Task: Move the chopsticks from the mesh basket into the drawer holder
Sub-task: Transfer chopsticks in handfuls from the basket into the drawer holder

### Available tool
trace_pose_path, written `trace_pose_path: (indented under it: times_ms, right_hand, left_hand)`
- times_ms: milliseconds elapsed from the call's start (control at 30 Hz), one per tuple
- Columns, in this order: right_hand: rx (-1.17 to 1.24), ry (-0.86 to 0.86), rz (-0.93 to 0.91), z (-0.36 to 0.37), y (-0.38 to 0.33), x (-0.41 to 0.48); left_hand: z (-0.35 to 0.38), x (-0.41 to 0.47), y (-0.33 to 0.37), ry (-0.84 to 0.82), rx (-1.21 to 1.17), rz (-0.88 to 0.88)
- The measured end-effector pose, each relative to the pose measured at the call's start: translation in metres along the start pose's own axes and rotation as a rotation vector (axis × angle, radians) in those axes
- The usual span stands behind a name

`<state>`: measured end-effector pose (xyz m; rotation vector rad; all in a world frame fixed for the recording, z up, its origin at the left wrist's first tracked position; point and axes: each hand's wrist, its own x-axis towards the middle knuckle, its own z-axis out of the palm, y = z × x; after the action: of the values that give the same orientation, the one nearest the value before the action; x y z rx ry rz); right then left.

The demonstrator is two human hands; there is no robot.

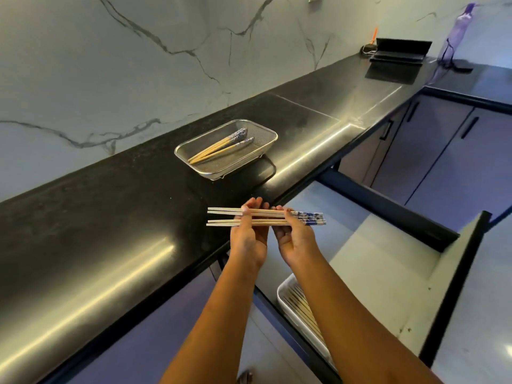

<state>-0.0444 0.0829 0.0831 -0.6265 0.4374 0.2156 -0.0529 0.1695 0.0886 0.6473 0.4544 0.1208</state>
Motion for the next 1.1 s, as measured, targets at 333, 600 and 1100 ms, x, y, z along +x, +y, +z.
trace_pose_path:
  times_ms: [333,600,1100]
  right_hand:
    - [0.018,0.238,-0.058,-0.085,-0.04,0.002]
    - [-0.011,0.291,-0.065,-0.104,-0.026,-0.001]
    - [-0.187,0.297,-0.004,-0.137,-0.017,-0.007]
  left_hand:
    - [-0.009,-0.003,-0.015,0.01,0.044,-0.094]
    - [-0.008,-0.01,-0.036,0.031,0.159,-0.127]
    - [-0.019,-0.016,-0.057,-0.007,0.247,-0.175]
